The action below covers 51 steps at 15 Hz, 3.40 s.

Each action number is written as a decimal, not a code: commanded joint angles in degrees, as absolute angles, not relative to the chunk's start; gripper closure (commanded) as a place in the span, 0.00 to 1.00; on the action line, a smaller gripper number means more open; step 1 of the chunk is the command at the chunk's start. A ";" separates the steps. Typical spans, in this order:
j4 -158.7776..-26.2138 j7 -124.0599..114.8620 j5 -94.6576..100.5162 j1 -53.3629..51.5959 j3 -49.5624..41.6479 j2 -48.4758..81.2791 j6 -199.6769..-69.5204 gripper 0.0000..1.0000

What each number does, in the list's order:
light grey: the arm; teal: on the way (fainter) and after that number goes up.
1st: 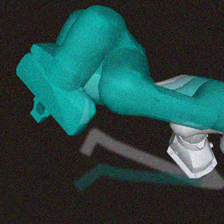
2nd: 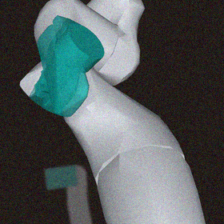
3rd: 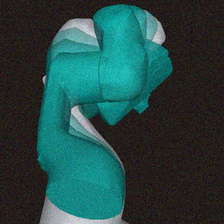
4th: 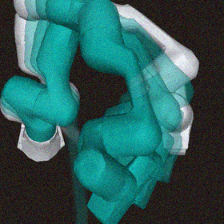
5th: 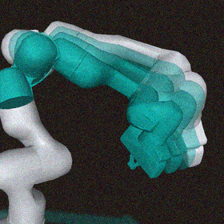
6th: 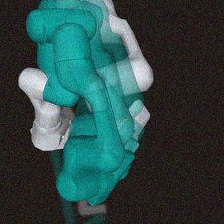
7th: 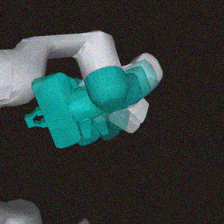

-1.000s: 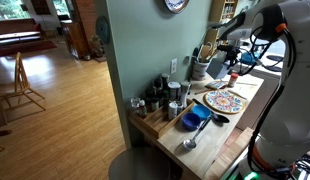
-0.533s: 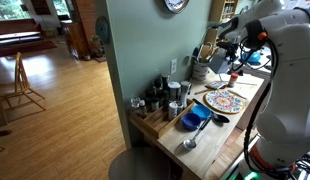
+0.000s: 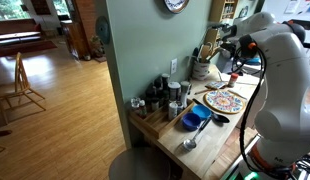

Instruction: Move the paper towel box to the right

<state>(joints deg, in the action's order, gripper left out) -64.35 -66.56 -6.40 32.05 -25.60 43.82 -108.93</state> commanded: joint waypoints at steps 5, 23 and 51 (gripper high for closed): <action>-42.96 -74.55 -11.47 37.64 -24.14 57.60 -104.30 1.00; -26.51 -78.12 -11.01 45.87 -11.39 70.02 -108.48 1.00; -25.81 -71.88 -7.27 50.69 -8.99 67.32 -101.83 1.00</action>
